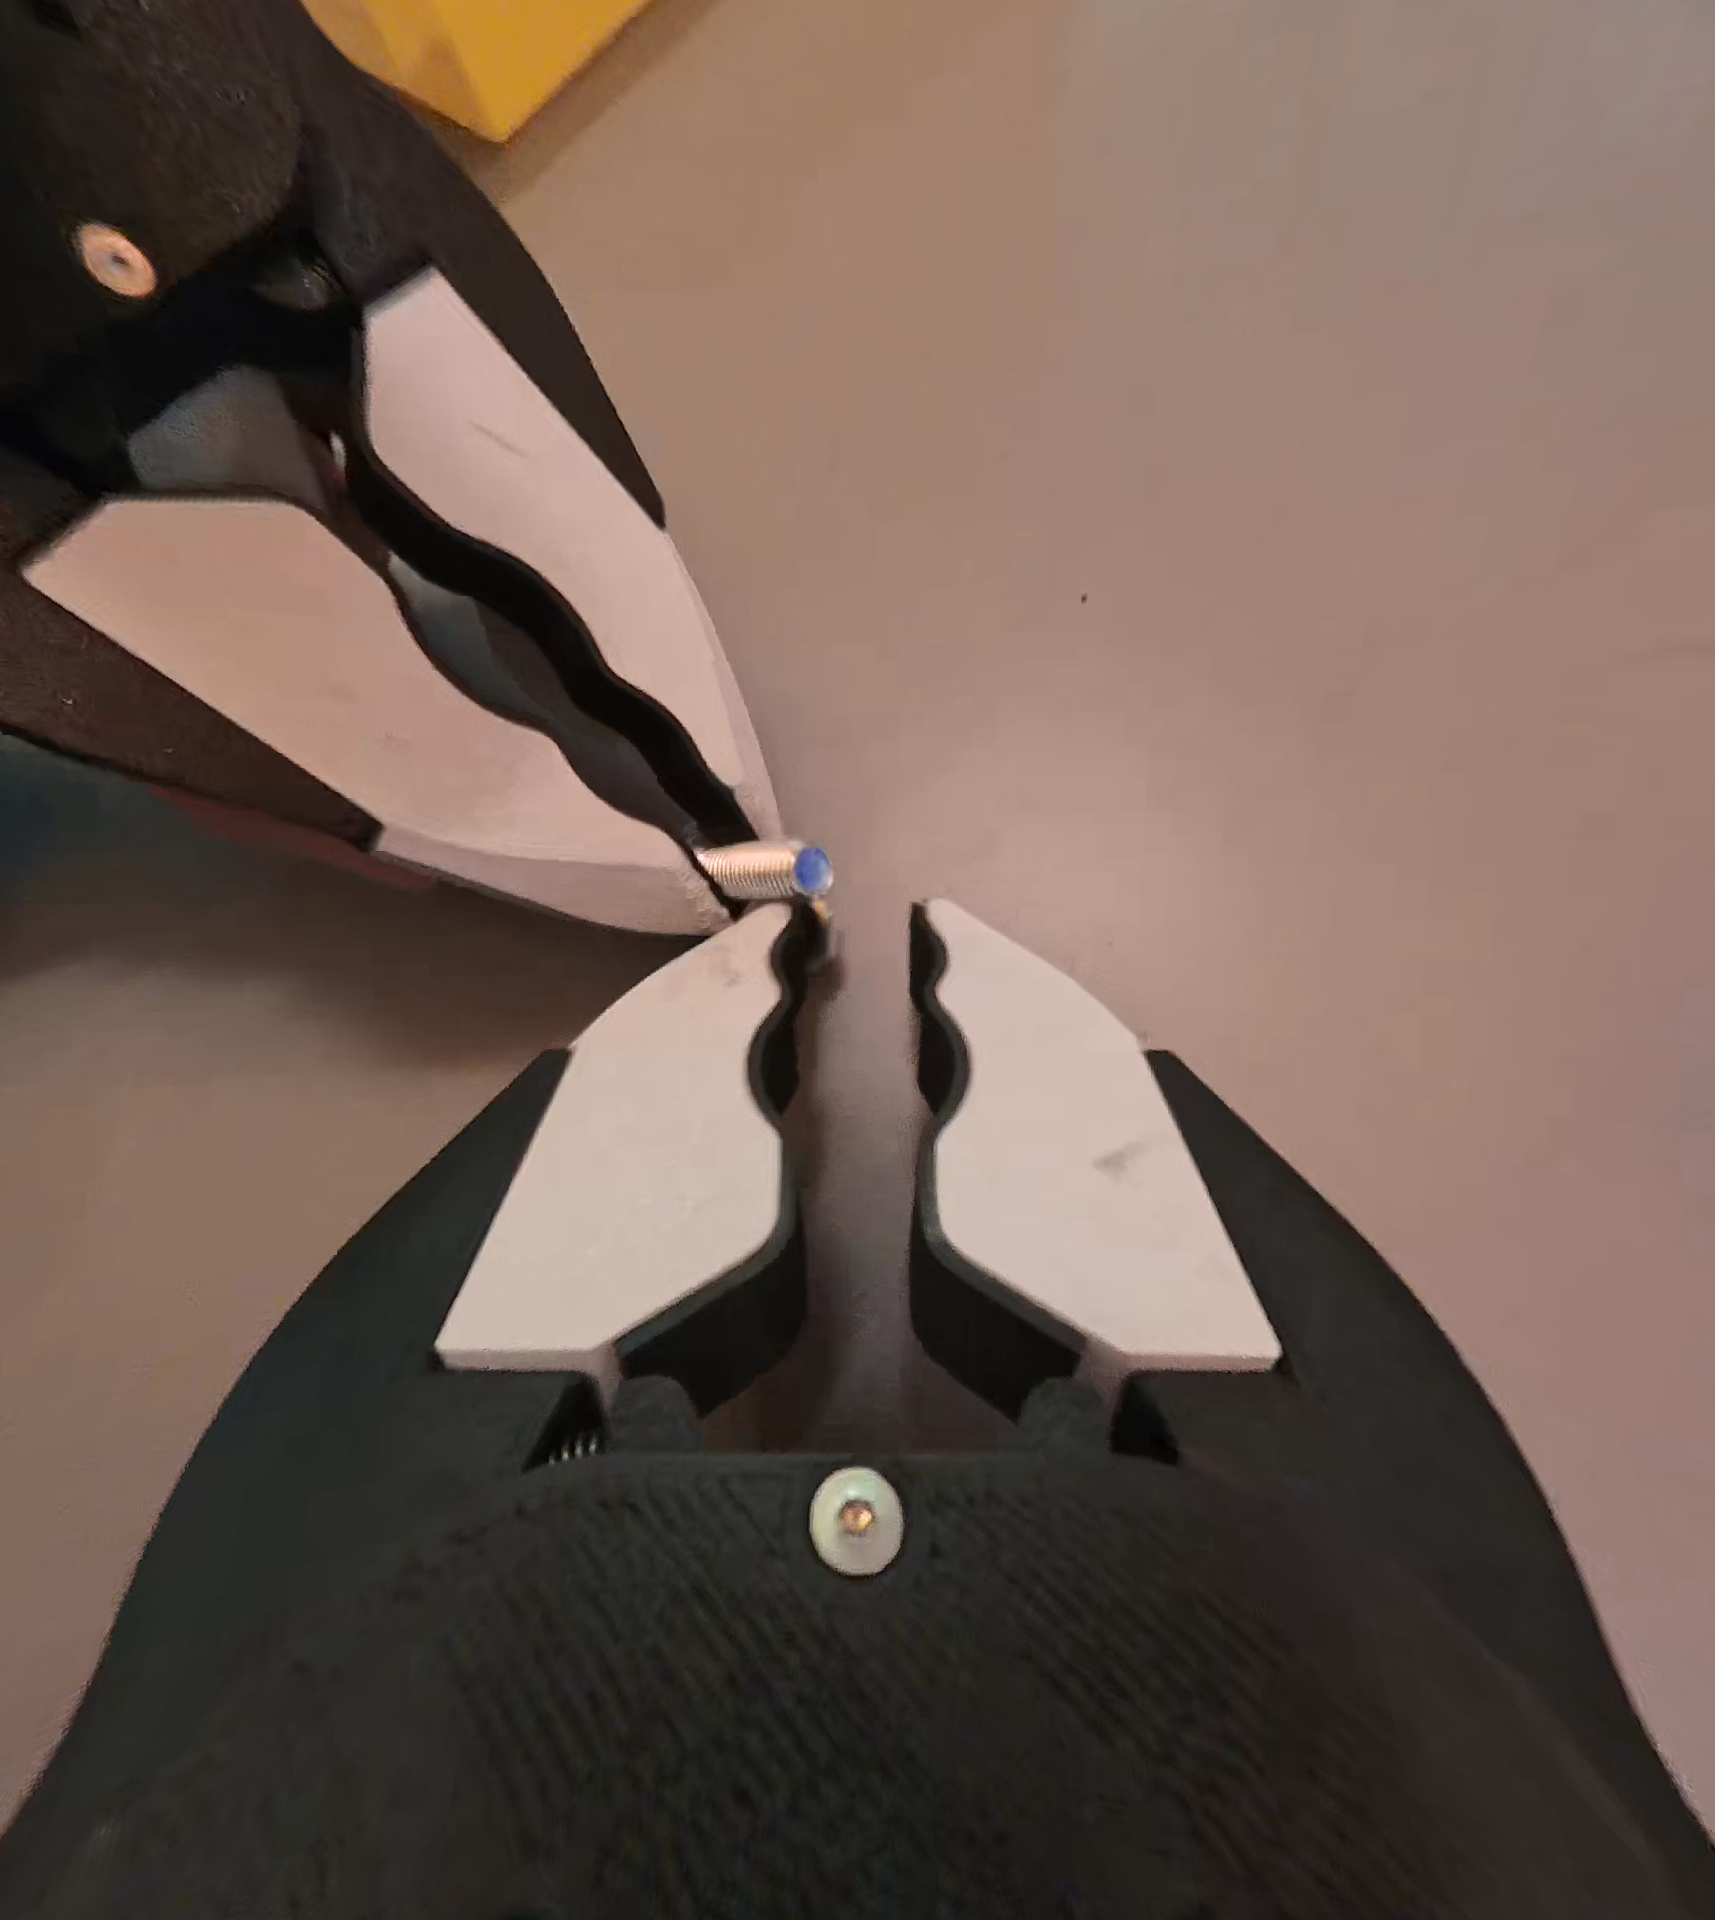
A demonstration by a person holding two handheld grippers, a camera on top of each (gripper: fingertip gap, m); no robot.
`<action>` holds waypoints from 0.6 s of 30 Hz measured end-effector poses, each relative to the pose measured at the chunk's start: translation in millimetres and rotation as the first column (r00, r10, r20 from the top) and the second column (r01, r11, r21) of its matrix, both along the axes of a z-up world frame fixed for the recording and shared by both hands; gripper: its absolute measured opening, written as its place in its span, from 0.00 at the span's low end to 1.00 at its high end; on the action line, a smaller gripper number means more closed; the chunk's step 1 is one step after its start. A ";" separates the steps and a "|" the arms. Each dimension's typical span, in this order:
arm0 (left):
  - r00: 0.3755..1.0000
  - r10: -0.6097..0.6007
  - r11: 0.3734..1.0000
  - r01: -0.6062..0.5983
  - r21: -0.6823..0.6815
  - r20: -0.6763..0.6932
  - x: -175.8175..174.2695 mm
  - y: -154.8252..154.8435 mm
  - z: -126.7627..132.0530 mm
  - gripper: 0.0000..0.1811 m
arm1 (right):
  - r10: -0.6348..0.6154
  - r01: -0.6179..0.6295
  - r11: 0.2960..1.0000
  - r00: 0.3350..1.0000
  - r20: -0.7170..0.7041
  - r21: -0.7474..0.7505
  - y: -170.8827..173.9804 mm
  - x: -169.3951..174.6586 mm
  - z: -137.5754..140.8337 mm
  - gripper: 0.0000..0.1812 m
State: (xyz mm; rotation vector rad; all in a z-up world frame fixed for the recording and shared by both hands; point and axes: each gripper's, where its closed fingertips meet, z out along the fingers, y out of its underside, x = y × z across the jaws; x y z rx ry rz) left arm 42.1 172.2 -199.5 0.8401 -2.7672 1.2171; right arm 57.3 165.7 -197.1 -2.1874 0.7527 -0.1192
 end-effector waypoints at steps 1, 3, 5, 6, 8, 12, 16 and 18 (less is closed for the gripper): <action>1.000 0.015 1.000 -0.015 0.003 0.006 1.6 -1.9 0.2 0.05 | 0.000 0.000 1.000 1.000 0.024 -0.031 -1.6 0.6 -1.8 0.08; 0.999 0.036 0.999 -0.036 0.028 0.012 3.5 -1.9 0.1 0.05 | 0.008 -0.007 0.999 1.000 0.026 -0.037 0.0 -1.6 -2.2 0.04; 0.999 0.049 0.998 -0.050 0.033 0.014 4.1 -2.3 0.1 0.05 | -0.002 0.003 1.000 1.000 0.019 -0.031 -0.3 -1.4 -2.3 0.03; 0.998 0.059 0.998 -0.059 0.028 0.008 4.4 -2.4 0.3 0.05 | -0.003 0.003 0.999 1.000 0.018 -0.031 -0.5 -1.4 -2.5 0.03; 0.995 0.097 0.995 -0.097 0.005 0.016 8.8 -1.7 4.0 0.05 | 0.002 -0.001 0.999 1.000 0.024 -0.035 -0.8 -1.5 -2.6 0.03; 0.995 0.100 0.994 -0.100 -0.050 -0.012 8.6 -5.1 7.4 0.05 | 0.058 -0.058 0.998 0.998 0.003 -0.022 5.3 -12.0 -1.7 0.17; 0.992 0.126 0.992 -0.126 -0.003 0.001 11.1 4.7 8.0 0.05 | 0.046 -0.043 0.997 0.998 0.047 -0.059 3.6 -8.8 -3.8 0.21; 0.995 0.099 0.995 -0.099 -0.014 -0.018 6.0 2.6 10.4 0.05 | 0.052 -0.049 0.997 0.998 0.045 -0.058 2.9 -8.9 -3.6 0.20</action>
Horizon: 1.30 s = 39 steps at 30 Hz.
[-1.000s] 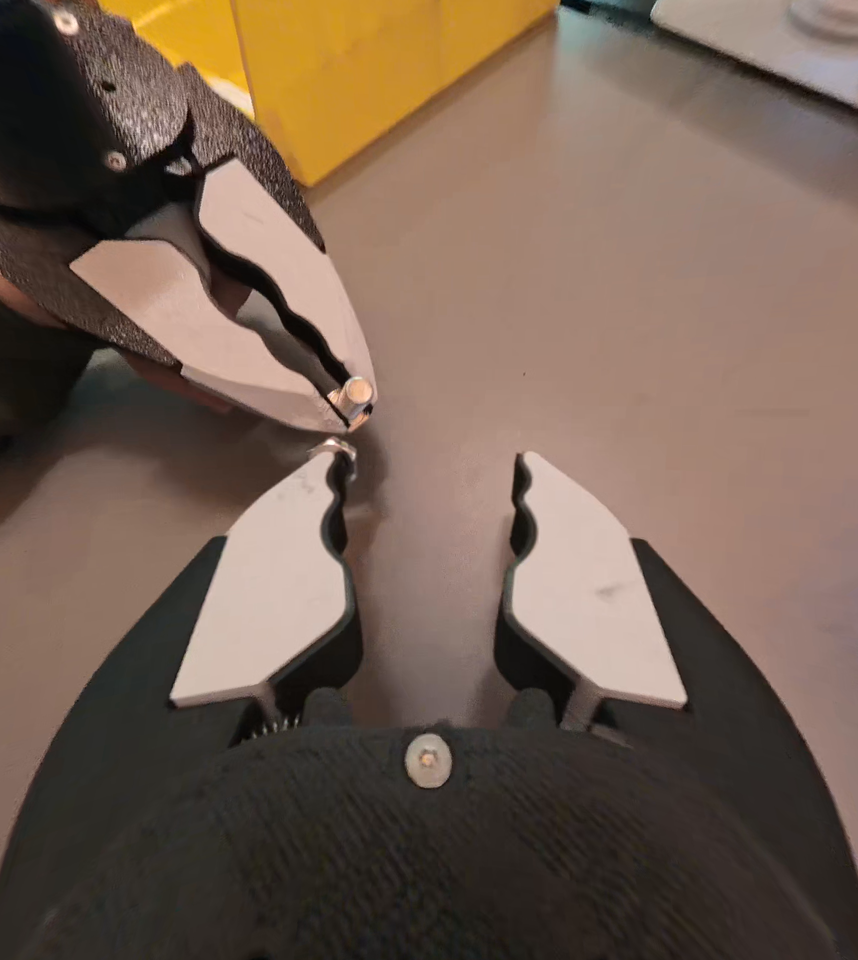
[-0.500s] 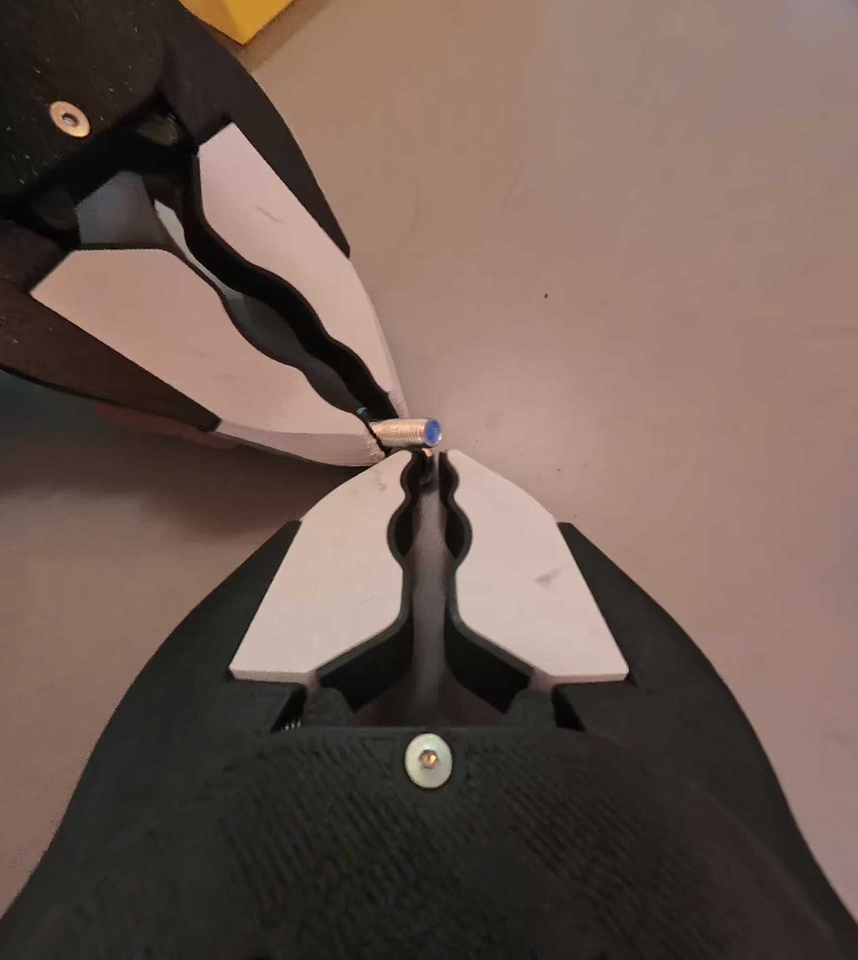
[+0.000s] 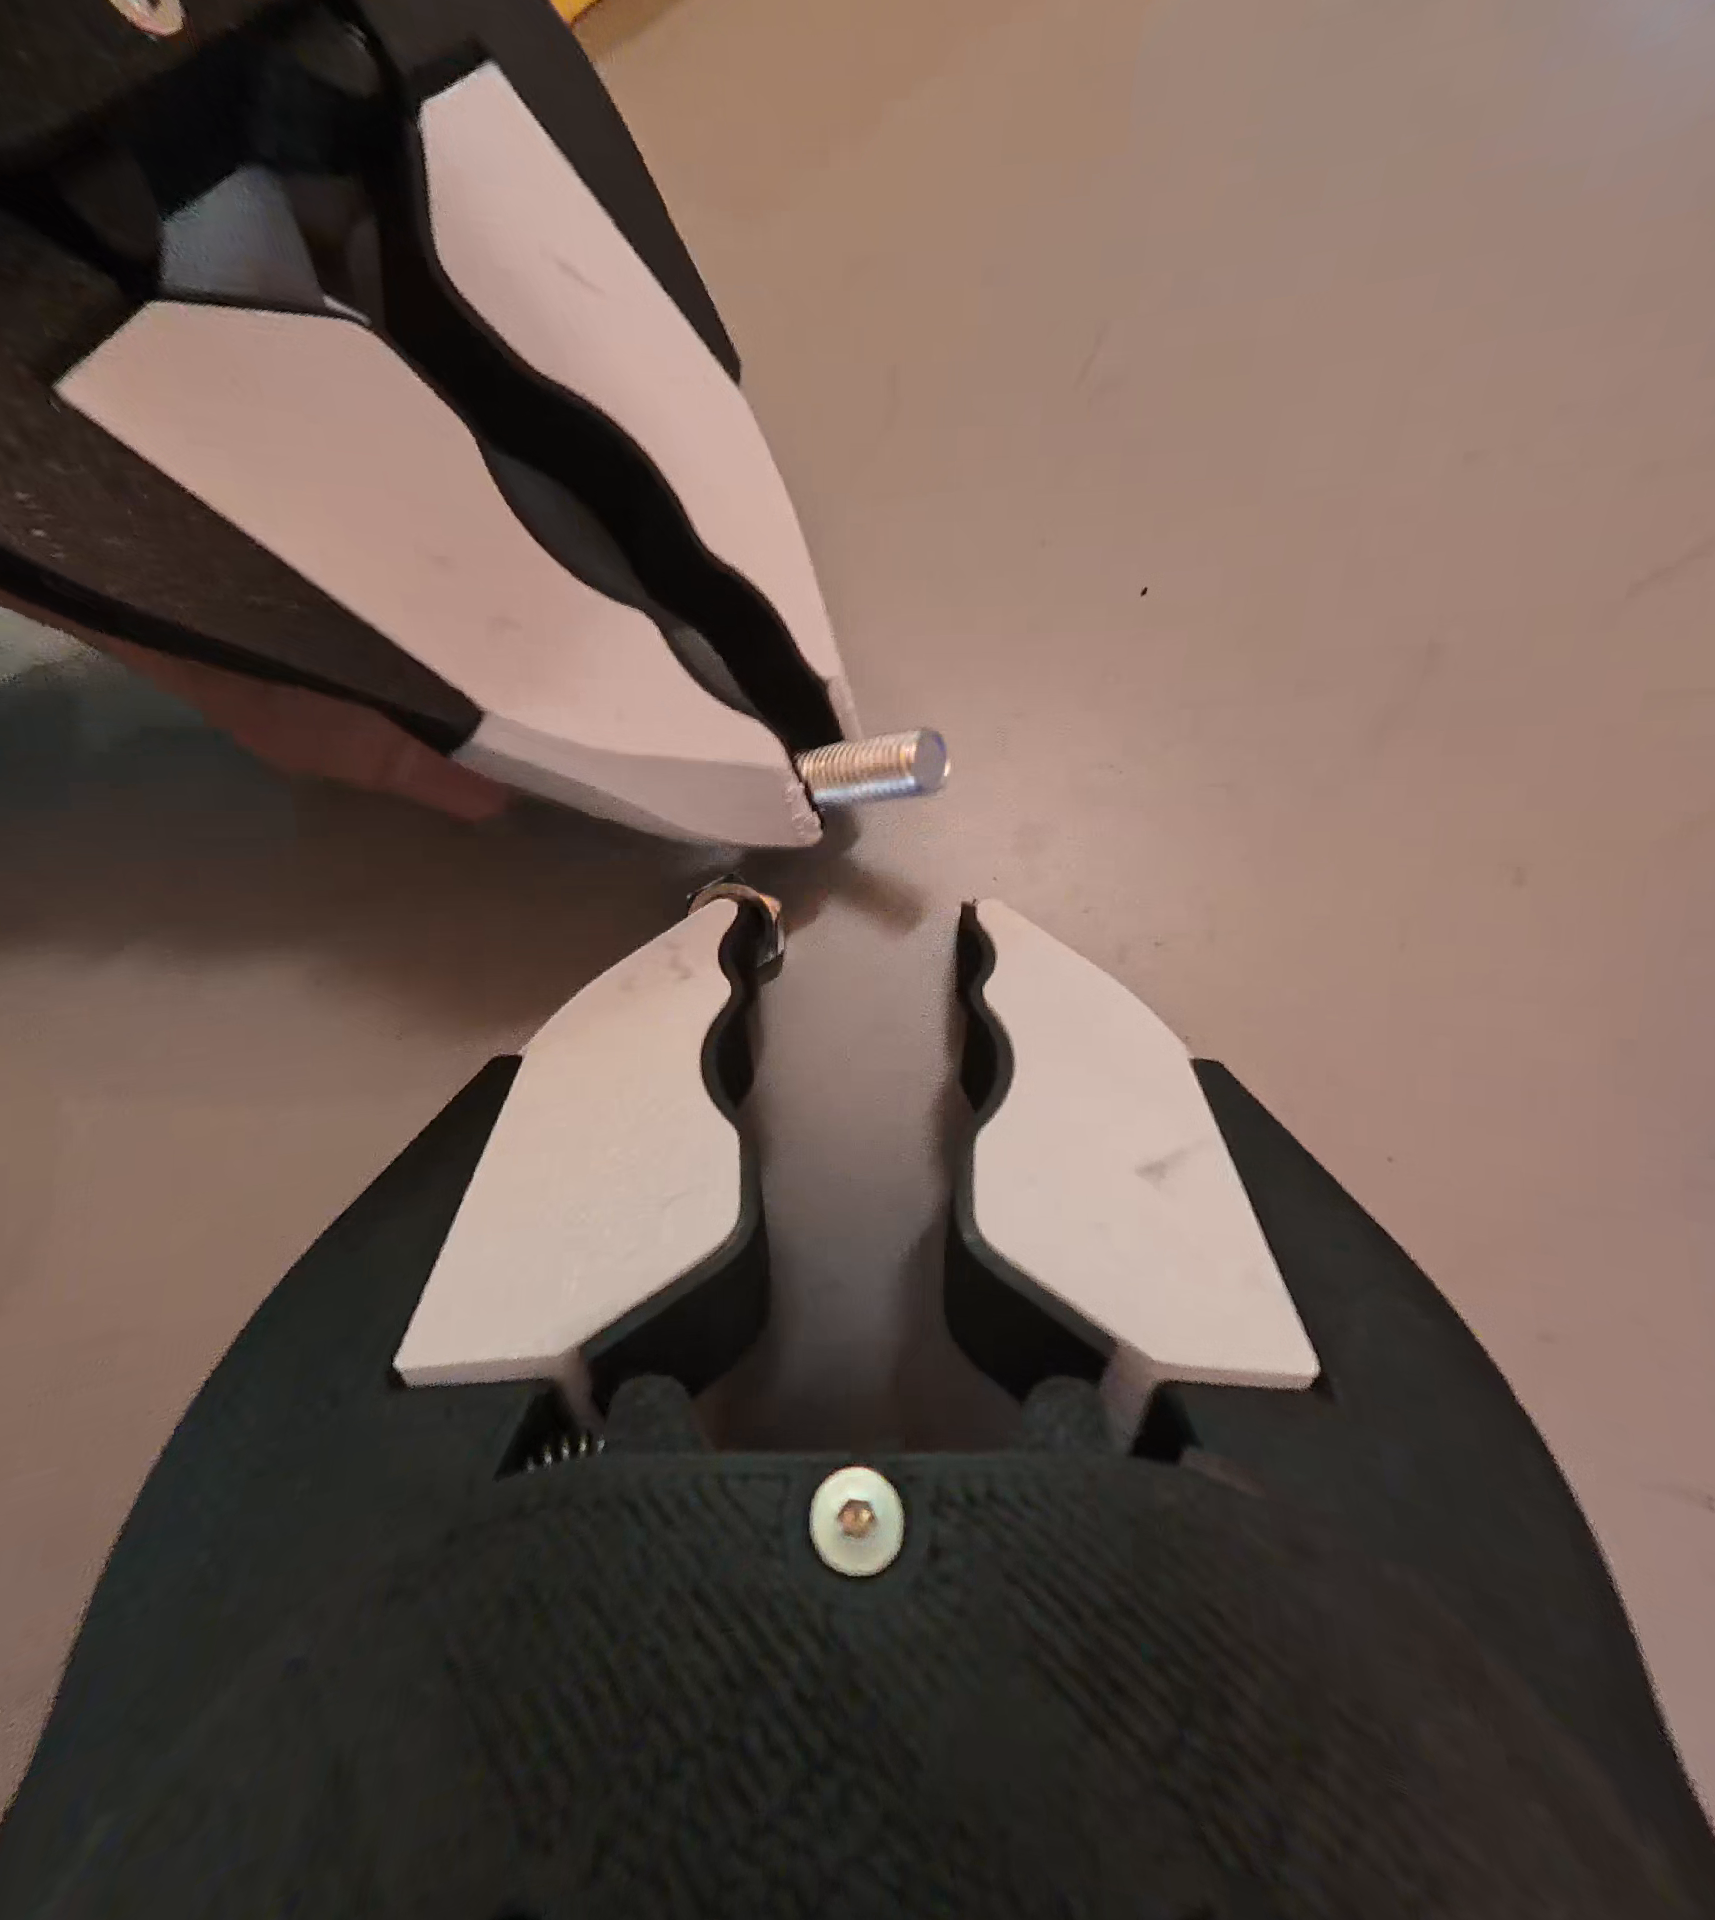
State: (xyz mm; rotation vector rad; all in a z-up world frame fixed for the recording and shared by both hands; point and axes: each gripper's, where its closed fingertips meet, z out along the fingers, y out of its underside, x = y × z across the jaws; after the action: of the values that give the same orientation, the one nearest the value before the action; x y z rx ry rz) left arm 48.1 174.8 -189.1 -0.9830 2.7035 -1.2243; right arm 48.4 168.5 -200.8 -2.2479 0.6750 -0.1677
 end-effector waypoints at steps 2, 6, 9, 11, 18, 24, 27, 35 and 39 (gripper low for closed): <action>0.999 -0.014 1.000 0.014 -0.012 -0.033 -4.5 -3.2 -1.9 0.05 | -0.001 0.001 1.000 1.000 -0.001 -0.002 0.2 0.0 -0.2 0.20; 0.998 -0.016 0.999 0.018 0.045 -0.061 -7.8 1.8 -8.9 0.05 | 0.015 -0.015 1.000 1.000 0.004 -0.006 0.8 -2.6 -0.6 0.24; 0.998 -0.012 0.998 0.016 0.065 -0.059 -9.2 7.7 -2.5 0.05 | 0.014 -0.014 1.000 1.000 0.015 -0.002 0.2 -2.0 -0.3 0.23; 0.995 -0.032 0.999 0.034 0.022 -0.097 -14.2 3.9 -0.2 0.05 | 0.014 -0.014 1.000 1.000 0.015 0.000 -0.2 -1.8 -0.1 0.23; 0.990 -0.007 1.000 0.006 -0.005 -0.140 -12.9 1.6 -5.7 0.05 | 0.009 -0.009 1.000 0.999 0.035 0.005 -2.4 1.2 0.5 0.20; 0.994 0.008 0.999 -0.005 0.032 -0.110 -10.3 -0.8 -6.3 0.05 | 0.029 -0.029 0.999 1.000 -0.001 0.016 0.7 -5.4 1.0 0.07; 0.998 0.008 0.996 -0.001 0.091 -0.069 -10.0 -1.9 -6.7 0.05 | 0.025 -0.025 1.000 1.000 0.012 0.006 0.9 -5.8 1.4 0.05; 0.999 0.003 0.992 0.003 0.128 -0.046 -9.8 -7.0 -11.0 0.05 | 0.000 0.001 1.000 0.999 0.034 -0.023 -6.3 -3.9 1.2 0.03; 0.999 0.050 0.994 -0.047 0.099 -0.022 0.5 -8.0 -11.0 0.05 | 0.106 -0.092 0.989 0.986 -0.126 0.114 10.1 -31.5 5.5 0.03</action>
State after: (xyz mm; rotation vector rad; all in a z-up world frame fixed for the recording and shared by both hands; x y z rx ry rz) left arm 48.6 166.8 -200.1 -1.0516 2.7111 -1.0675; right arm 16.9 178.6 -195.3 -2.1966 0.6246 0.0657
